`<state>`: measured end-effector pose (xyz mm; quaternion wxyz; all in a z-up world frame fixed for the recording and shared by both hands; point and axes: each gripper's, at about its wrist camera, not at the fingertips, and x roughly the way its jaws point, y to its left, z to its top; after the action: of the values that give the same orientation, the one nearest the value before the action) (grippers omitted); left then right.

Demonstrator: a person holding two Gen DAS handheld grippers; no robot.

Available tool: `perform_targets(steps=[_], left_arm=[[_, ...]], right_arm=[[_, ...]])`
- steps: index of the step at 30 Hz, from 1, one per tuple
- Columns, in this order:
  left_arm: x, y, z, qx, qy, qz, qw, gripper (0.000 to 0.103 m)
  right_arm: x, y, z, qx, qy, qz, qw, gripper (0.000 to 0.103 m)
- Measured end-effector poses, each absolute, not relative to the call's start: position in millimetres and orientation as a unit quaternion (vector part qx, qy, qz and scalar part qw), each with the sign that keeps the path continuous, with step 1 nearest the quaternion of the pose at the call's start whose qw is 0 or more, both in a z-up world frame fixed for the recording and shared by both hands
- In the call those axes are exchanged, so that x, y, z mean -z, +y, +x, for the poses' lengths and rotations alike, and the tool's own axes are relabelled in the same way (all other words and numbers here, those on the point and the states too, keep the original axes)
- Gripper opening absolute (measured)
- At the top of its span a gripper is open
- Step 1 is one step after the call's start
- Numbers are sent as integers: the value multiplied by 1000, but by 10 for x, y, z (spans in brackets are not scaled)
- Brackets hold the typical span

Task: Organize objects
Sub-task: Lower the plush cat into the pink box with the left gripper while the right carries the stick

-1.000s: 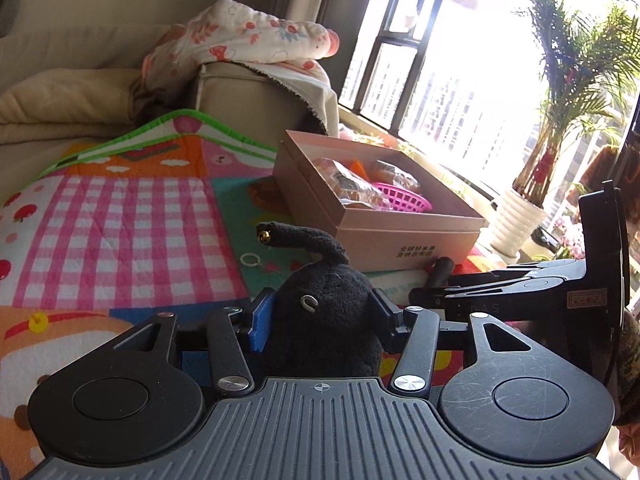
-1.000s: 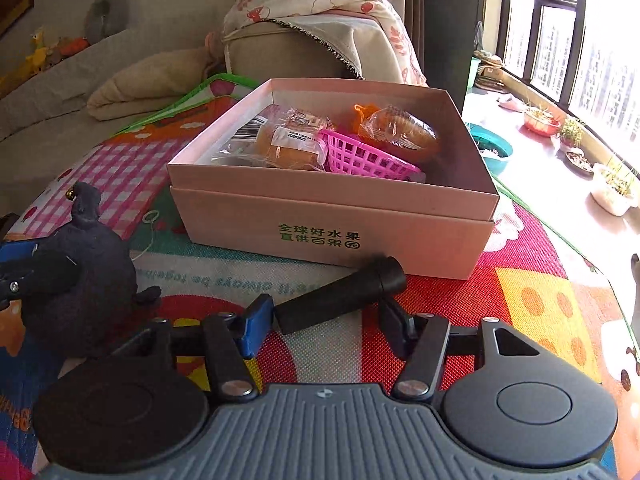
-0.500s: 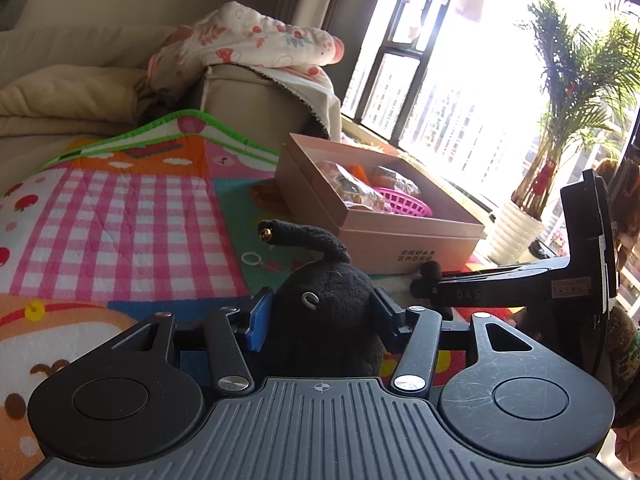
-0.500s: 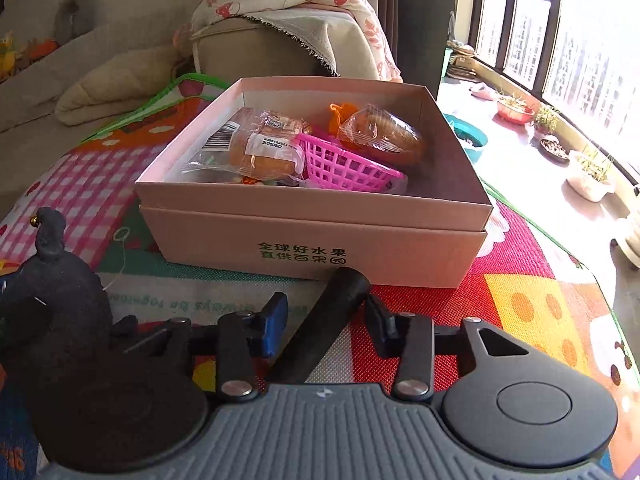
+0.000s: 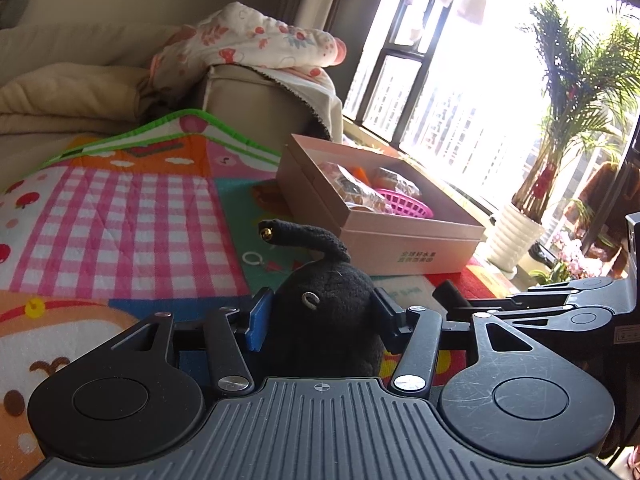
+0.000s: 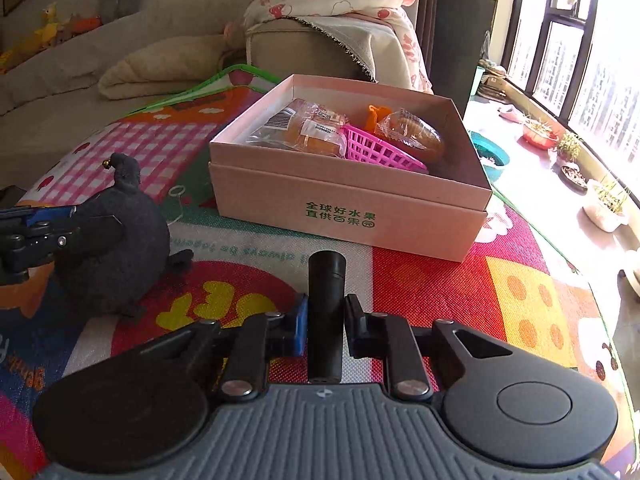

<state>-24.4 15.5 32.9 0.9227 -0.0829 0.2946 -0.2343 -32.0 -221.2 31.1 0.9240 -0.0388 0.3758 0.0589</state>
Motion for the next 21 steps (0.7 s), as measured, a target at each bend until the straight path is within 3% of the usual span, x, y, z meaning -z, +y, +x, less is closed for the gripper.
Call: perform_targets(steps=[7, 14, 18, 21], left_arm=[[-649, 42, -163, 247, 285, -74, 923, 53], [-1215, -514, 233, 285, 210, -62, 933, 53], [-1179, -850, 692, 322, 209, -115, 916, 53], [-941, -1177, 1097, 337, 258, -122, 897, 54]], right_arm=[[-521, -2456, -658, -68, 341, -9, 937, 18], [-425, -2521, -750, -68, 328, 16, 942, 18], [-367, -2540, -780, -72, 326, 33, 942, 18], [-318, -2567, -799, -70, 324, 38, 943, 18]])
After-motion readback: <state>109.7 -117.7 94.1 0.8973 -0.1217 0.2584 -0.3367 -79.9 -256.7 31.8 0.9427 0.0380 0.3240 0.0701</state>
